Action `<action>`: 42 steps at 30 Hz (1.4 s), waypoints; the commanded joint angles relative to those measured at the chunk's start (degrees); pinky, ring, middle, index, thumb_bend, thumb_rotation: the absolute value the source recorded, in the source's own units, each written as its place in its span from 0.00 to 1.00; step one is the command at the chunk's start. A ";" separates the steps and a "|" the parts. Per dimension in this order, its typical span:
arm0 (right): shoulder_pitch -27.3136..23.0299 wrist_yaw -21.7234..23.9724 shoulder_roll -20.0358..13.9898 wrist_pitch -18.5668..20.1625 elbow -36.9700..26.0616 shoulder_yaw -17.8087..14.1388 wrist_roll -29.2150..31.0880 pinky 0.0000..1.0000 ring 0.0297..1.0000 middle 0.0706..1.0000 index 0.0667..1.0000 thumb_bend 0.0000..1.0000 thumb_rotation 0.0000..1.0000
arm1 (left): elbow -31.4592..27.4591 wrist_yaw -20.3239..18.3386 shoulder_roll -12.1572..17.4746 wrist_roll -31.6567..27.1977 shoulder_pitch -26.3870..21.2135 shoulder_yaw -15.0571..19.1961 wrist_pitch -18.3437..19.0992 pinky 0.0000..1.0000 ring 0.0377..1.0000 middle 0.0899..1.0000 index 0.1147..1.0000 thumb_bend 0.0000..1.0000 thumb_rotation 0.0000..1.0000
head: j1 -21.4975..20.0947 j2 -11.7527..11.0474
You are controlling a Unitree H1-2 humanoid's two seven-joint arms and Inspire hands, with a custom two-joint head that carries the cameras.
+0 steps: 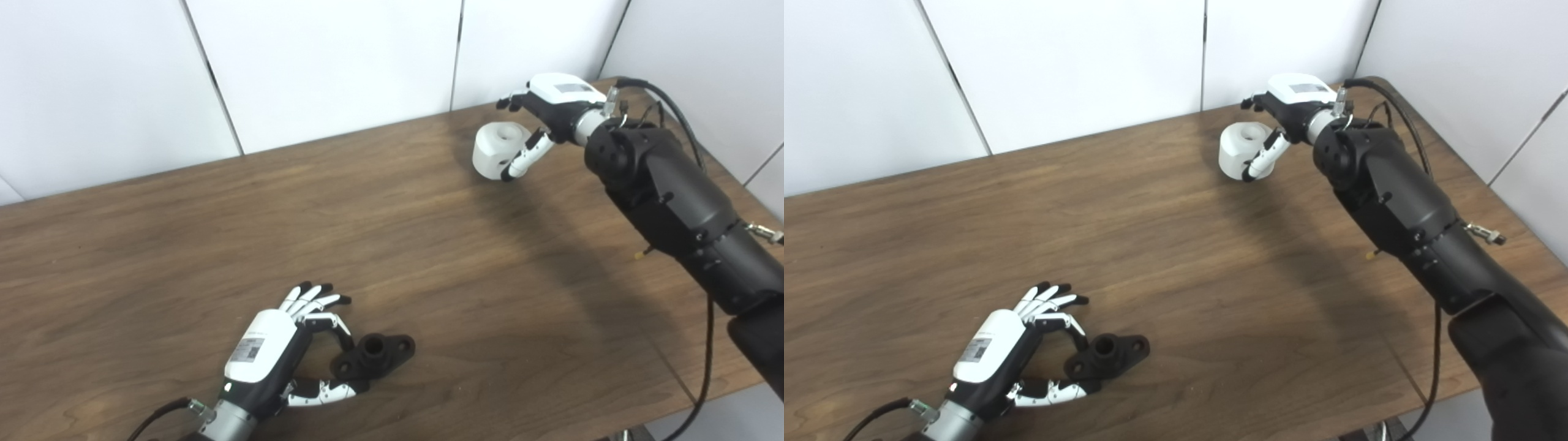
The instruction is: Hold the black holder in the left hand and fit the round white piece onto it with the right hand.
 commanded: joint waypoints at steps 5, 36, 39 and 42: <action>-4.55 1.06 -1.67 -0.50 0.93 0.19 -2.32 1.00 0.97 0.80 0.83 0.93 0.31 | 0.66 -1.64 1.06 1.93 0.36 -0.58 0.37 1.00 0.93 0.83 0.42 0.52 0.06 | -0.09 0.09; -6.40 -0.34 0.60 -2.76 6.97 2.68 -4.00 1.00 0.94 0.76 0.79 0.90 0.35 | -0.39 -2.14 0.51 3.24 0.27 -1.20 1.26 1.00 0.92 0.82 0.42 0.52 0.06 | 0.99 0.73; -6.50 -0.23 0.62 -2.67 6.89 2.67 -4.30 1.00 0.94 0.77 0.78 0.89 0.34 | -0.34 -2.05 0.39 3.37 0.23 -1.25 1.22 1.00 0.92 0.82 0.42 0.52 0.06 | 1.12 0.78; -6.61 -0.27 0.59 -2.69 6.85 2.53 -4.33 1.00 0.94 0.76 0.77 0.89 0.33 | -0.43 -1.90 0.32 3.50 0.26 -1.30 1.14 1.00 0.92 0.82 0.42 0.52 0.06 | 1.21 0.89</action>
